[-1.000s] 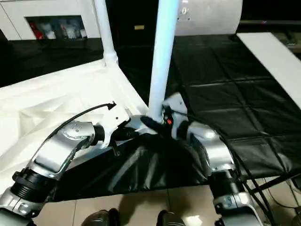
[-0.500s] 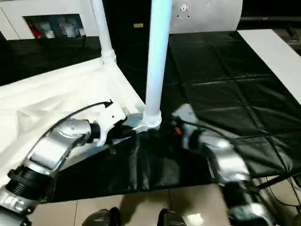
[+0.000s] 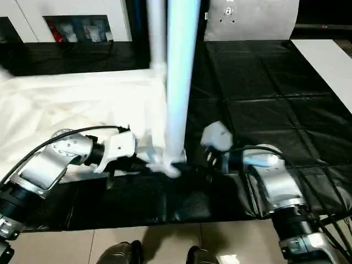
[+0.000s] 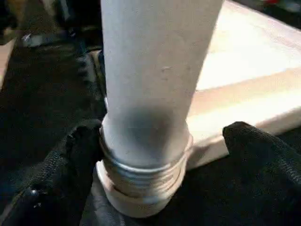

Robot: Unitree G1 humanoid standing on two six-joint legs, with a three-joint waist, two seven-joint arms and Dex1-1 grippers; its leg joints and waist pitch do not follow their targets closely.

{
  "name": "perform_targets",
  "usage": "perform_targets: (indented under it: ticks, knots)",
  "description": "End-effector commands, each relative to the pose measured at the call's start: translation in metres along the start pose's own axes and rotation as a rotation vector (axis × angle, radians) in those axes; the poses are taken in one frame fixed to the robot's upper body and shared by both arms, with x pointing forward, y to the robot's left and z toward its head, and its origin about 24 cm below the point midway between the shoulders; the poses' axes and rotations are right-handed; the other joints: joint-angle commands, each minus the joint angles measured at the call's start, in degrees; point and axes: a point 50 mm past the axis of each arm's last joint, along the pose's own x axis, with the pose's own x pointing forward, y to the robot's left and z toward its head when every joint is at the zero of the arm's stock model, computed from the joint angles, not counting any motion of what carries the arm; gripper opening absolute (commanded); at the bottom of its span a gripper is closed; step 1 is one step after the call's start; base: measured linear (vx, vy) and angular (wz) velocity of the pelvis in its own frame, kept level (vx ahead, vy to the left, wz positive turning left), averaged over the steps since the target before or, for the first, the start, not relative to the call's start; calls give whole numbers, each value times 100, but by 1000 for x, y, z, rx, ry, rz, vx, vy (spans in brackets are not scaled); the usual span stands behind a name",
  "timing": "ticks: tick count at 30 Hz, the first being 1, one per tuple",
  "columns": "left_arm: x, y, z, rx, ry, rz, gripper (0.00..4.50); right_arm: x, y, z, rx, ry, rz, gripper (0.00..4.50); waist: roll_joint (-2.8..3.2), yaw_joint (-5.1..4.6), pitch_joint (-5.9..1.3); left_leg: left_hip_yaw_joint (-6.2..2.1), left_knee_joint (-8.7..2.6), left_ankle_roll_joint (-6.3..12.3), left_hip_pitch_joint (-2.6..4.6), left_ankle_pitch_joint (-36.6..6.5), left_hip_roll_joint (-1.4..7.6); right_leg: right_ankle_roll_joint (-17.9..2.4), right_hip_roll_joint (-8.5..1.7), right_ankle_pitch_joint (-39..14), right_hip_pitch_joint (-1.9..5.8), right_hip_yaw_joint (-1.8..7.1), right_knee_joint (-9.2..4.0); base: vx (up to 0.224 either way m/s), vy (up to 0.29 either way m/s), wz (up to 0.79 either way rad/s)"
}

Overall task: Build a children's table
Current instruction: Rotate leg to tighten

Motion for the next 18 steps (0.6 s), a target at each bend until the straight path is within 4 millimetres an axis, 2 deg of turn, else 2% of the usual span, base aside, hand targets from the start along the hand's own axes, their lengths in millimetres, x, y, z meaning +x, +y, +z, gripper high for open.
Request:
perform_targets:
  ticks: [1,4,6,18]
  knots:
    - [7,-5,7,82,23,-111,0,3,0,-1,4,10,47,421,-38,-31,-425,-202,-330,579,172,-895,451,-1423,-563,-1038,250,332,-306,0,0,0]
    - [8,-3,7,100,31,-121,0,6,-1,-2,11,22,72,403,-40,-29,-436,-202,-318,603,171,-812,458,-1465,-568,-923,256,330,-284,0,0,0]
    - [8,-2,7,110,35,-125,0,7,-2,-2,10,24,75,376,-48,-28,-436,-203,-317,606,162,-785,457,-1473,-571,-878,263,330,-273,0,0,0]
    - [7,0,3,118,39,-148,0,9,-1,-4,53,5,138,288,-64,-25,-430,-198,-313,610,166,-833,459,-1450,-570,-1058,257,326,-284,0,0,0]
